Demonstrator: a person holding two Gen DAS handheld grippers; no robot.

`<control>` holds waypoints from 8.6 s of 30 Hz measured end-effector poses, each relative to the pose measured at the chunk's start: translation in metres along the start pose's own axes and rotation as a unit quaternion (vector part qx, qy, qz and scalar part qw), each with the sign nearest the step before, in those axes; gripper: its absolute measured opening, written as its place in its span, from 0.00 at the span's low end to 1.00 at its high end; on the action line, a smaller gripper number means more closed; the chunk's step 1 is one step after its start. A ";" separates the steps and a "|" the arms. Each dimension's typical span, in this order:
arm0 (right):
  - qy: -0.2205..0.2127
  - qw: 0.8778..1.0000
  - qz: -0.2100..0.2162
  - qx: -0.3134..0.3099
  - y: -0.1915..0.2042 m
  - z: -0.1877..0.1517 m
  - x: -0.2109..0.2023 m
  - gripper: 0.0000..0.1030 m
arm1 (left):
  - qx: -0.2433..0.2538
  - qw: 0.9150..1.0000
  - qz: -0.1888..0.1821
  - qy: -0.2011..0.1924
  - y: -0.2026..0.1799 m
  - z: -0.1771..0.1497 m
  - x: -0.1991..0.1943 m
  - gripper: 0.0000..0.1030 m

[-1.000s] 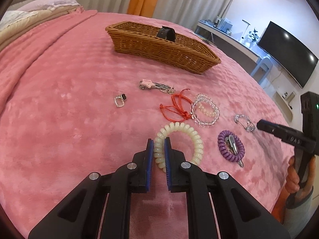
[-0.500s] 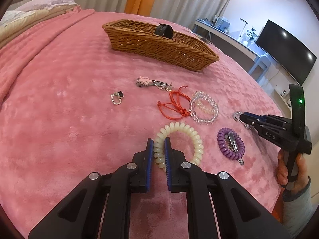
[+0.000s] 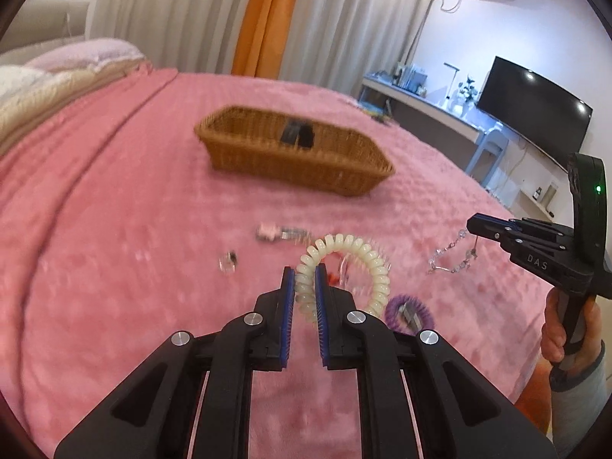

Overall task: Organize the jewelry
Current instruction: 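Carry the hair tie and brooch into the basket and release both, then grasp the purple coil hair tie with the right tool while the left tool grasps the ring, then carry the purple hair tie and ring to the basket and release both, then move both tools back toward the bead bracelets on the bed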

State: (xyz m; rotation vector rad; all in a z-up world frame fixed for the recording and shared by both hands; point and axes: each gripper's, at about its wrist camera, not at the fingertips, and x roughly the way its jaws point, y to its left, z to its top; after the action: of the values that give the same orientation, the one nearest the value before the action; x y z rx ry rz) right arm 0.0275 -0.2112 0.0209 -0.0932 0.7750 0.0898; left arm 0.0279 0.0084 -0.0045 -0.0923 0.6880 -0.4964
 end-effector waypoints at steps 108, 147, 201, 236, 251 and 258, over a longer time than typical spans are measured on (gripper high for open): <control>0.096 0.977 0.171 0.077 0.043 -0.053 0.041 0.09 | -0.109 0.986 -0.017 0.122 0.083 0.016 0.091 0.16; 0.098 0.993 -0.015 0.064 -0.017 -0.041 0.079 0.25 | -0.068 0.995 -0.052 0.042 0.067 0.005 0.067 0.04; 0.003 0.991 0.023 0.128 -0.030 0.145 0.203 0.09 | -0.042 0.996 -0.082 0.010 0.070 0.169 0.197 0.05; -0.019 0.995 0.080 0.061 0.027 0.031 0.052 0.44 | -0.073 0.991 -0.108 -0.010 0.017 0.049 0.037 0.39; 0.017 0.996 0.089 0.011 0.056 -0.013 0.080 0.28 | -0.115 0.982 -0.139 0.057 0.032 0.004 0.094 0.38; 0.043 0.994 0.097 0.016 0.056 -0.014 0.094 0.22 | -0.046 0.991 -0.076 0.098 0.004 0.000 0.113 0.24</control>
State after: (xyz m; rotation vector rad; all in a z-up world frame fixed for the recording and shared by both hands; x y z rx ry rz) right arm 0.0782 -0.1528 -0.0573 0.0083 0.8699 0.2588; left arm 0.1041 -0.0409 -0.0717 -0.1855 0.9018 -0.6253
